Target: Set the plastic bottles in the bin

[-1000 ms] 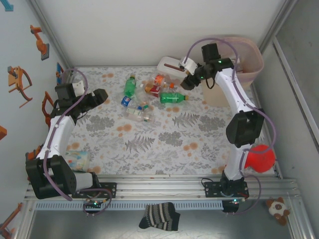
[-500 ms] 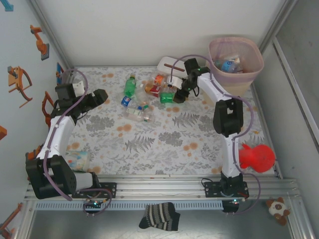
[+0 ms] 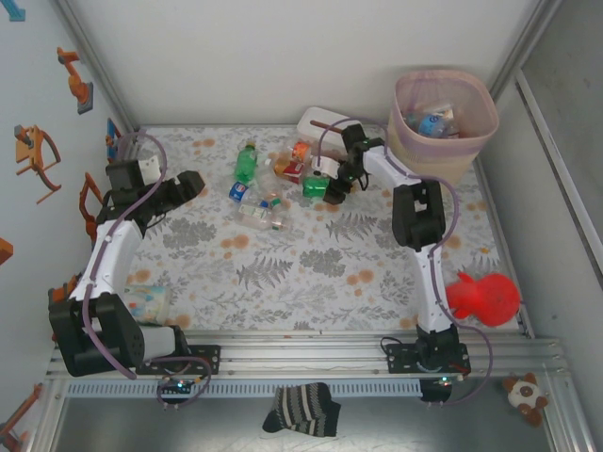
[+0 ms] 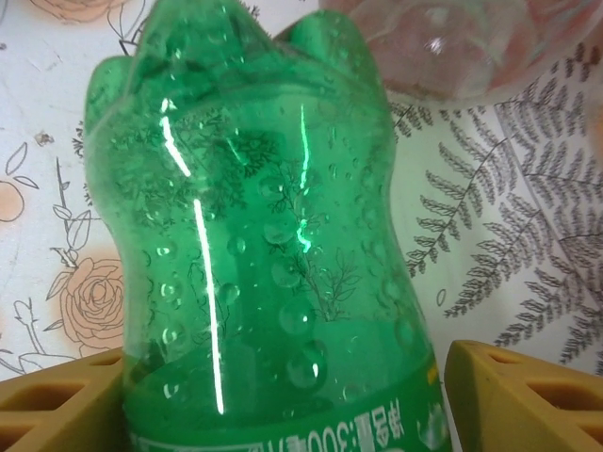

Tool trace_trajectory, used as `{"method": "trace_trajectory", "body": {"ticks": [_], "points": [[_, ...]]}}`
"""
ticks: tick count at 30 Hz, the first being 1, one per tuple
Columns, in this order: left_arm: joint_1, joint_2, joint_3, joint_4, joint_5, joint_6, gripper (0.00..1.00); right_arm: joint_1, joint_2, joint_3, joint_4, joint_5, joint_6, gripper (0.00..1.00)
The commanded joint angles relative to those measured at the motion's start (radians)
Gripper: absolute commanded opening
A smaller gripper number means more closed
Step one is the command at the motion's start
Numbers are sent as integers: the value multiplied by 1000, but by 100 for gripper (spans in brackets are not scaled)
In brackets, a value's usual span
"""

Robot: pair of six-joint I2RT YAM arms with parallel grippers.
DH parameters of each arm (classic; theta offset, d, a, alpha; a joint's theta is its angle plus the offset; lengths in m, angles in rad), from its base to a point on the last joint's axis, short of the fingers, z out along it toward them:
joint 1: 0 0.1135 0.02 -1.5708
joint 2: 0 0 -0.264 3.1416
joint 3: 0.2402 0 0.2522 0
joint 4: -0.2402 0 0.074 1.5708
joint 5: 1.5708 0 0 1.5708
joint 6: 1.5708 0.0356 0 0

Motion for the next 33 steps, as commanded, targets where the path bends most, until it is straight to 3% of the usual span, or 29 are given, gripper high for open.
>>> {"method": "trace_trajectory", "body": {"ticks": [1, 21, 33], "points": [[6, -4, -3, -1, -2, 8, 79, 3, 10, 15, 8, -13, -13, 75], [7, 11, 8, -7, 15, 5, 79, 3, -91, -10, -25, -27, -1, 58], [6, 15, 10, -12, 9, 7, 78, -1, -228, 61, -142, -57, 63, 57]]}}
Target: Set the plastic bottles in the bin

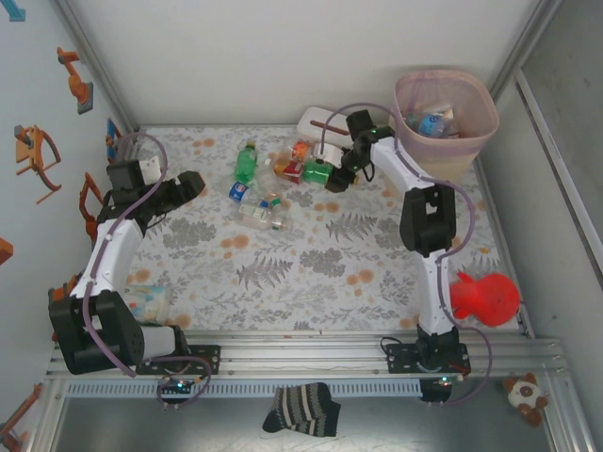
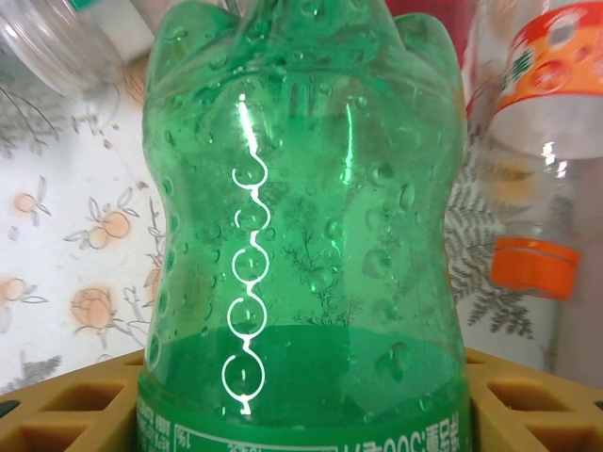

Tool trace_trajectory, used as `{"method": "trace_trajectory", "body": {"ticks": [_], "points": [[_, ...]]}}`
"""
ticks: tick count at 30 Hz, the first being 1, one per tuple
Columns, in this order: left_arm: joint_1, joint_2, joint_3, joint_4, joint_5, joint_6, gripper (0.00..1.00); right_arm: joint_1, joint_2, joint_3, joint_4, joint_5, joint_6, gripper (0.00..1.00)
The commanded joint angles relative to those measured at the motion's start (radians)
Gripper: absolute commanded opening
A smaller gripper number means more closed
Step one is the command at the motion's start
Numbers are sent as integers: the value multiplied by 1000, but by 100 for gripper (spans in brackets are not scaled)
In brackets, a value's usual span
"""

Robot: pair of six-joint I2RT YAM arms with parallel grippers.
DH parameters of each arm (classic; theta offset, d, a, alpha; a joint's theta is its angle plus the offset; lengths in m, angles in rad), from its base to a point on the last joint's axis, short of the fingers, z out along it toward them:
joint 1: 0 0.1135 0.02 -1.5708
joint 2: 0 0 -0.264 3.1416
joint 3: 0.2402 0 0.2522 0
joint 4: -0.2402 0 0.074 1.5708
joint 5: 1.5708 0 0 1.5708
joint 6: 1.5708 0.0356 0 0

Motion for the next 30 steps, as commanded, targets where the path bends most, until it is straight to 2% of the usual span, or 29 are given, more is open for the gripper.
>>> {"method": "trace_trajectory", "body": {"ticks": [1, 9, 13, 21, 30], "points": [[6, 5, 10, -10, 8, 9, 79, 1, -94, 57, -58, -31, 67, 57], [6, 11, 11, -10, 6, 9, 78, -1, -191, 124, -78, -27, 241, 56], [6, 11, 11, -11, 6, 9, 78, -4, -214, 196, -43, 62, 474, 53], [6, 14, 13, -11, 6, 8, 78, -34, -291, 214, 50, 241, 954, 46], [6, 10, 11, -10, 5, 8, 79, -137, -365, 223, 121, 290, 1222, 42]]}}
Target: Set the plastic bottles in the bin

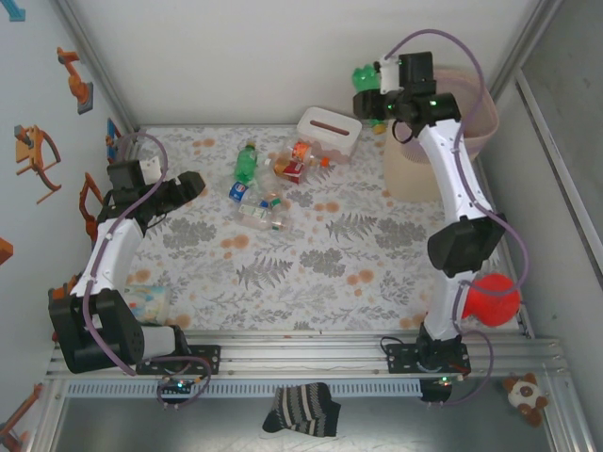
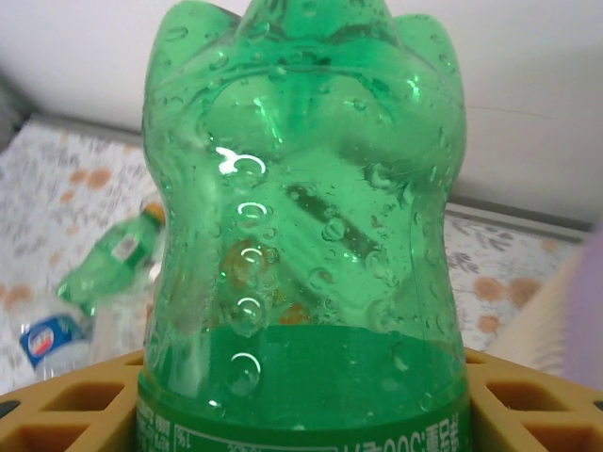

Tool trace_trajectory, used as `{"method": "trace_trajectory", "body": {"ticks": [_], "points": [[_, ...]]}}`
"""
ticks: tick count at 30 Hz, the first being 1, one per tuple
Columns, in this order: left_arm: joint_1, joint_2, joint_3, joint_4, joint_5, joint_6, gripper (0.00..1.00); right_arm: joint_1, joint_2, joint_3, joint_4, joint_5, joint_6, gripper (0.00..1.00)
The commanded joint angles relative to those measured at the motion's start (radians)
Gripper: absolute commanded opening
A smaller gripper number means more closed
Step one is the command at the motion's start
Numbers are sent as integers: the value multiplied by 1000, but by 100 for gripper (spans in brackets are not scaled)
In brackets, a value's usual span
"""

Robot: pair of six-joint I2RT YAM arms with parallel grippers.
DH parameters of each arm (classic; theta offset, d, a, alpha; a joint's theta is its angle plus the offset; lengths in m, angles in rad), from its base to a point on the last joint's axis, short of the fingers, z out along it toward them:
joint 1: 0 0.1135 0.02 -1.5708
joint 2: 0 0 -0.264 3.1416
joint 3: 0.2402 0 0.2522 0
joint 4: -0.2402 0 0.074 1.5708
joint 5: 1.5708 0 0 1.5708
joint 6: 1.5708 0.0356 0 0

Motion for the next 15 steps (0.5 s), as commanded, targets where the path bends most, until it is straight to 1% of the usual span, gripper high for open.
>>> {"method": "trace_trajectory", "body": {"ticks": [1, 5, 9, 15], "points": [[6, 1, 11, -11, 5, 8, 79, -46, -62, 27, 59, 45, 158, 43], [6, 3, 11, -10, 5, 8, 79, -90, -68, 45, 53, 96, 135, 43], [6, 3, 11, -11, 5, 8, 79, -168, -55, 62, 37, 73, 141, 43], [6, 3, 6, -13, 5, 8, 79, -257, -9, 81, 30, 46, 84, 43]]}}
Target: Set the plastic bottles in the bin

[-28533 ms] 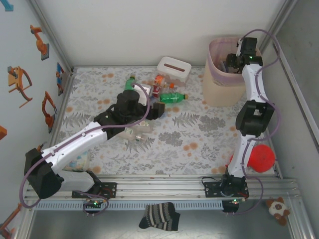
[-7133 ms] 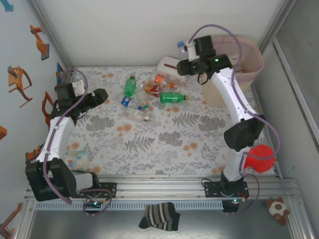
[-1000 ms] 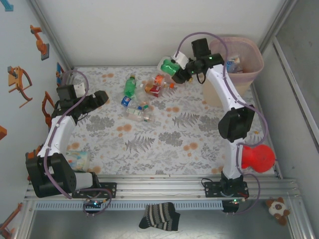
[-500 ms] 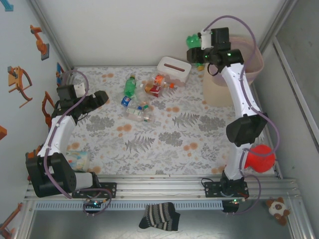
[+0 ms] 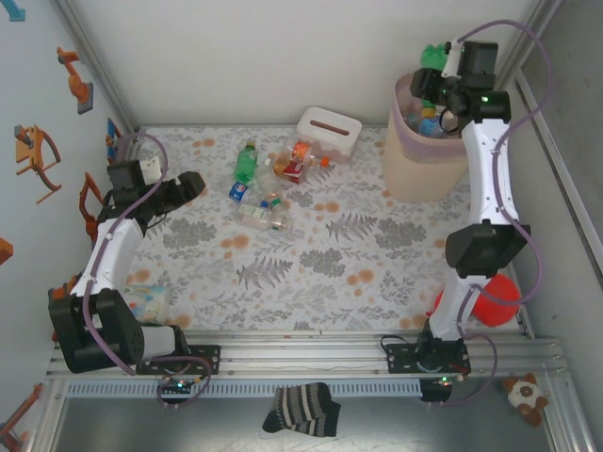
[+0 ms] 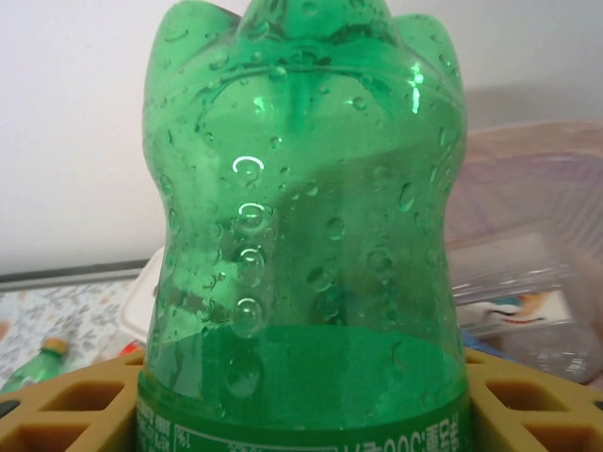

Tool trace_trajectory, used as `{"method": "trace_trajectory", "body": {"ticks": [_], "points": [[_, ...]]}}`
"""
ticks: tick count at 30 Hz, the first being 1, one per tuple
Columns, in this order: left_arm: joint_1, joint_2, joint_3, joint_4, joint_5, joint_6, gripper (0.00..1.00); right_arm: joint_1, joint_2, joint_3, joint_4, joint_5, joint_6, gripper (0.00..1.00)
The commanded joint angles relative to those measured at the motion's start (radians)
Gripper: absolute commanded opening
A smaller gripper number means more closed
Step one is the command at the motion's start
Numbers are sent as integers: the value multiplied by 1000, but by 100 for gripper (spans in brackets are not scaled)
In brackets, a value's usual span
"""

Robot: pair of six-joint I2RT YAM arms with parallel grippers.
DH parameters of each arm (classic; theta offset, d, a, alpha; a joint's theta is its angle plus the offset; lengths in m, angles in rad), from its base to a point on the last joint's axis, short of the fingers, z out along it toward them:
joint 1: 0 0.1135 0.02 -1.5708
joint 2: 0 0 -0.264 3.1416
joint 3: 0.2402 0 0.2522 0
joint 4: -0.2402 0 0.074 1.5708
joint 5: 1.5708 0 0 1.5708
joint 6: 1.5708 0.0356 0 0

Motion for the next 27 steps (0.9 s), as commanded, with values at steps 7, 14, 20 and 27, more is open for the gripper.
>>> {"method": "trace_trajectory", "body": {"ticks": [7, 14, 20, 27], "points": [[6, 9, 10, -12, 5, 8, 78, -78, 128, 91, -68, -52, -92, 44], [6, 13, 10, -12, 5, 6, 79, -78, 200, 56, -113, -23, -159, 44], [6, 15, 10, -13, 5, 6, 79, -78, 279, 53, -176, -27, -172, 44], [6, 17, 11, -13, 5, 3, 79, -74, 340, 26, -244, 54, -194, 43]]}}
